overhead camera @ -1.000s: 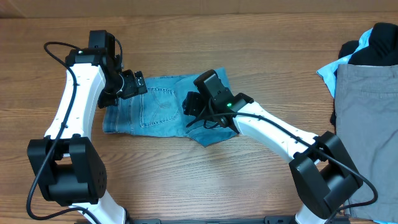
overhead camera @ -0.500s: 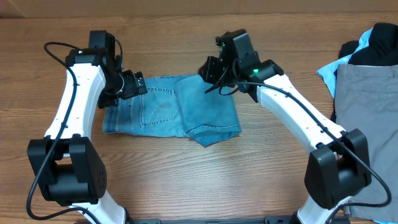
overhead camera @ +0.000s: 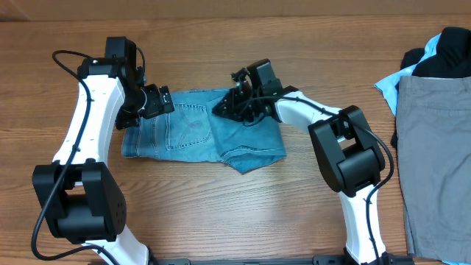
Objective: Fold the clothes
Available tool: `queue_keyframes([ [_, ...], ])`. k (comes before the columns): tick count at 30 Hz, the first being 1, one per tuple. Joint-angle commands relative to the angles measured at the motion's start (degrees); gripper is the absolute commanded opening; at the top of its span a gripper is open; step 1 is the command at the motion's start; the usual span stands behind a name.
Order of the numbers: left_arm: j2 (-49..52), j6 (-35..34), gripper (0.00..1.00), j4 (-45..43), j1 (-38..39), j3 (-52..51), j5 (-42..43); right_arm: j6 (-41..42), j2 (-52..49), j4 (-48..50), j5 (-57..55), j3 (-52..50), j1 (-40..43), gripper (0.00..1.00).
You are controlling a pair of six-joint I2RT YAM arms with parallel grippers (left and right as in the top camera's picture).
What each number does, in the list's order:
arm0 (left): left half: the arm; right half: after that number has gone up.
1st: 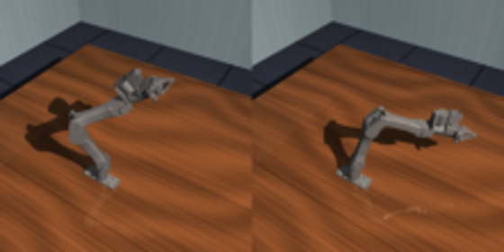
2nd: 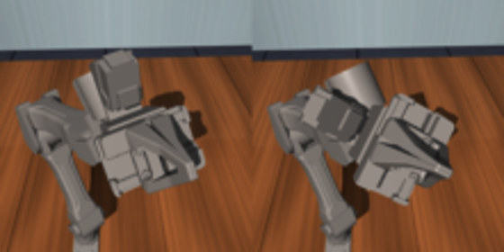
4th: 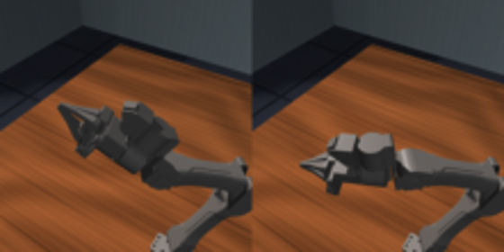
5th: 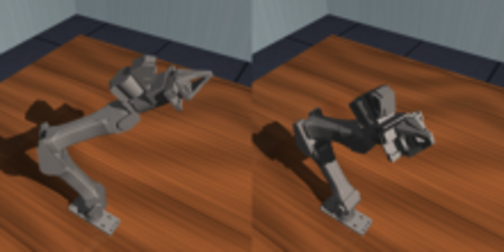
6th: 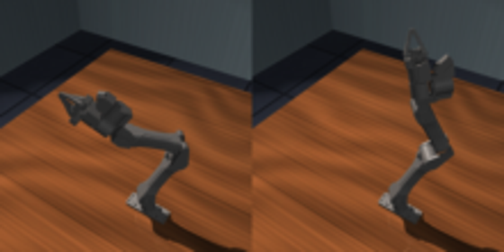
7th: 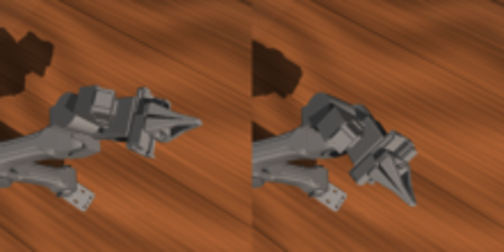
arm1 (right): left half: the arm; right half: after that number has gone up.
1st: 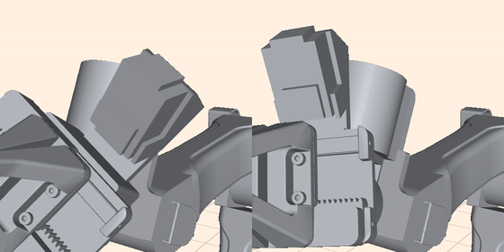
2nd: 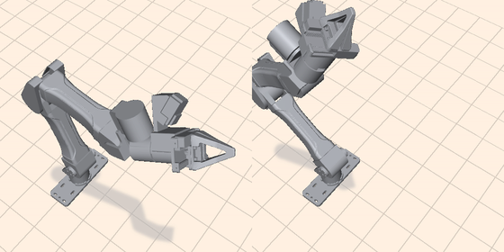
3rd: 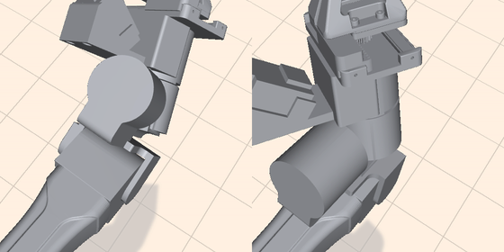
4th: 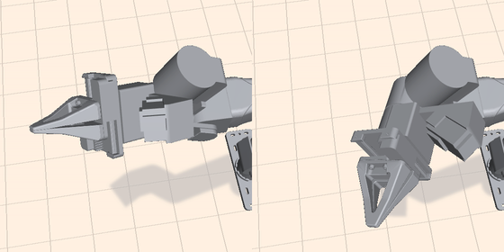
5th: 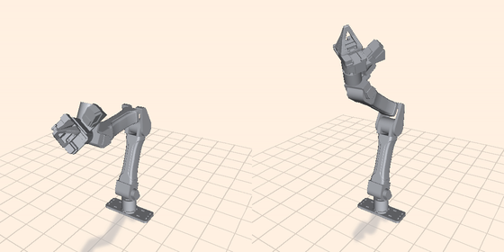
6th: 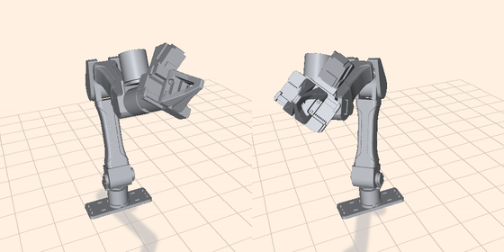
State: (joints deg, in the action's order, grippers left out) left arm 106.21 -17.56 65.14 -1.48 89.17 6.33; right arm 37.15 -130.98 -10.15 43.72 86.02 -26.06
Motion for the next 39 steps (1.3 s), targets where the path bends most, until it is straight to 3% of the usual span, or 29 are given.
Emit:
queue_keyframes([
  [1,-1.51,0.83,1.0,0.44,0.44,-0.2,-0.35,-0.55,-1.16,-2.29,1.53,0.11,3.72,0.13],
  [7,-1.51,0.85,1.0,0.9,0.42,-0.2,-0.39,-9.66,7.69,-5.62,5.31,0.33,4.94,0.16],
  [13,-1.51,0.85,1.0,0.81,0.44,-0.2,-0.37,-11.82,17.33,-18.53,5.22,0.31,4.11,0.25],
  [17,-1.51,0.83,1.0,0.74,0.42,-0.2,-0.37,-12.11,16.7,-24.11,5.01,-0.61,2.14,0.28],
  [22,-1.51,0.83,1.0,0.83,0.42,-0.2,-0.37,-10.05,12.81,-22.23,5.01,-4.11,-0.94,0.32],
  [31,-1.51,0.85,1.0,1.31,0.37,-0.2,-0.79,-3.85,5.88,-21.09,4.26,-9.27,-2.47,0.31],
  [35,-1.51,0.87,1.0,1.25,0.37,-0.2,-0.81,-2.56,6.62,-21.59,-1.75,-9.44,-2.45,0.16],
  [39,-1.51,1.79,1.0,1.05,0.24,-0.2,-0.98,-2.62,12.68,-21.03,-5.92,-8.09,-1.38,0.15],
])
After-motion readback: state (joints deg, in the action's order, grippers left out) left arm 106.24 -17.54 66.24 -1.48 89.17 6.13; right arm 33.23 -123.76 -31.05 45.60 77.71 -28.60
